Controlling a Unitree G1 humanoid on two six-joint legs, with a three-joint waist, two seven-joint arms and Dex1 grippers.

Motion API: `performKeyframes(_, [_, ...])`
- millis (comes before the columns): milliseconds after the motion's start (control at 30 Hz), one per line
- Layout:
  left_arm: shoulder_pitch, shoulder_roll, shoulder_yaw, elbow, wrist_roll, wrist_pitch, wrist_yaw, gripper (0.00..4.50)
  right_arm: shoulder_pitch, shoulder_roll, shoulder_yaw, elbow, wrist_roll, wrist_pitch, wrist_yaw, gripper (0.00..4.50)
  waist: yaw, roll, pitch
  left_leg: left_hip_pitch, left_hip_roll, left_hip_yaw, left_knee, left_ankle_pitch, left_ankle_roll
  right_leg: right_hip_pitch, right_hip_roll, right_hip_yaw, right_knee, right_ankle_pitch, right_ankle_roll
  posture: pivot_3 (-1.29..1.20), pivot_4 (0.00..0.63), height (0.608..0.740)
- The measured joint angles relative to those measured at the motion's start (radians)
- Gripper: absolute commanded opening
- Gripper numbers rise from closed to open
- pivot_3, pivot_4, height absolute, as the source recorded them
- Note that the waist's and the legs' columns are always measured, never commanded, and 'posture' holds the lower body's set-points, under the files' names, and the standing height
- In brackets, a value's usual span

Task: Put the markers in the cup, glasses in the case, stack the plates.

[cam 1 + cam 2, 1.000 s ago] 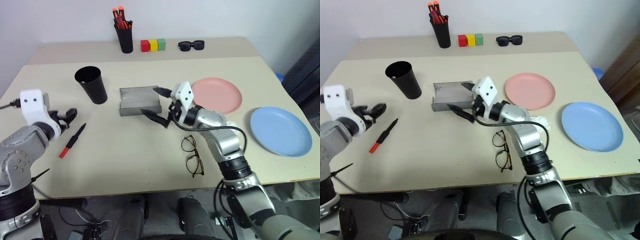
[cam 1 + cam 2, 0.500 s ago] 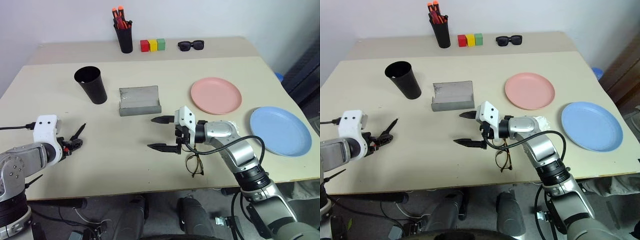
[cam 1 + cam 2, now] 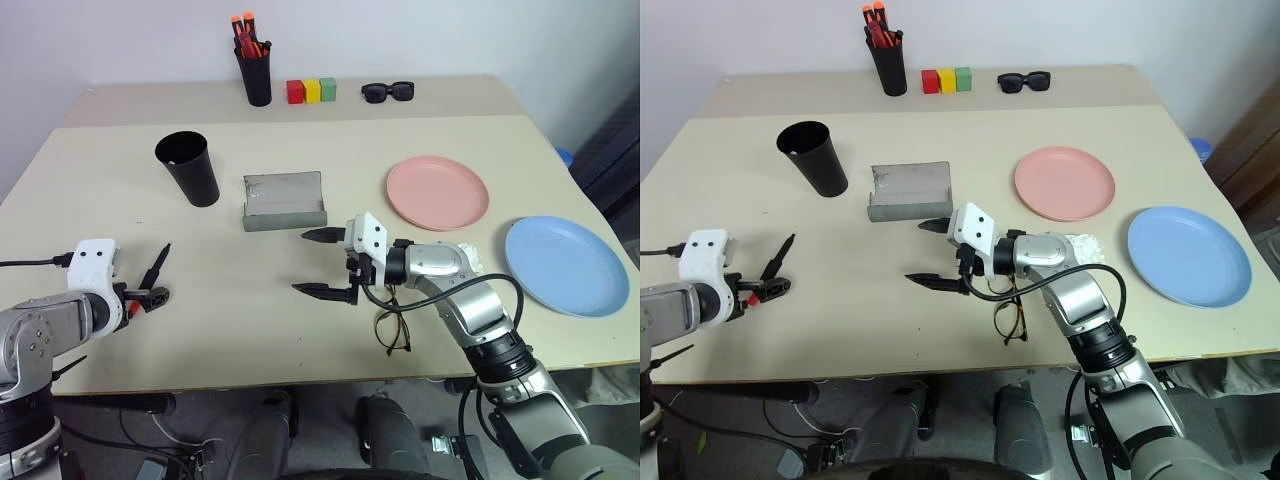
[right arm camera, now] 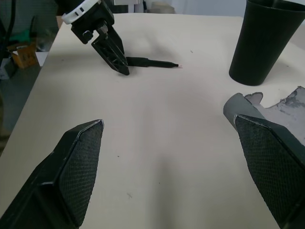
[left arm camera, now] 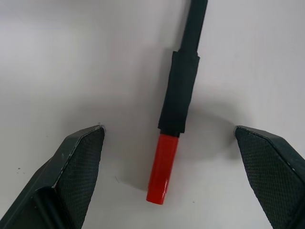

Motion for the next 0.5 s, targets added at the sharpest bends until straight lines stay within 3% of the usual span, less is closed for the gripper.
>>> performKeyframes(33, [-0.002,-0.013,0.000,0.000,0.009,-0.008,0.002,4.47,0.000,0.002,0.000,0.005,-0.003,-0.001,0.000,4.50,0.000,0.000,0.000,0.000,0.000,0.000,0.000,0.000,0.000,0.000,0.000,0.000,0.000,0.000,0.000,0.00,0.150,0.740])
performKeyframes(133, [-0.012,-0.032,0.001,-0.001,0.026,-0.015,0.003,3.65,-0.003,0.010,0.001,0.018,-0.012,-0.009,0.000,4.50,0.003,0.000,0.000,0.000,0.000,0.000,0.000,0.000,0.000,0.000,0.000,0.000,0.000,0.000,0.000,0.00,0.150,0.740])
performKeyframes(367, [-0.024,-0.054,-0.002,-0.006,0.071,-0.017,0.005,0.21,-0.005,0.027,0.001,0.033,-0.024,-0.026,-0.001,4.50,0.001,0.000,0.000,0.000,0.000,0.000,0.000,0.000,0.000,0.000,0.000,0.000,0.000,0.000,0.001,0.00,0.150,0.740])
performKeyframes(500, [-0.027,-0.062,-0.008,-0.007,0.096,-0.032,0.005,0.03,-0.005,0.029,0.001,0.034,-0.033,-0.028,-0.002,4.50,0.002,0.000,0.000,0.000,0.000,0.000,0.000,0.000,0.000,0.000,0.000,0.000,0.000,0.001,0.001,0.00,0.150,0.740])
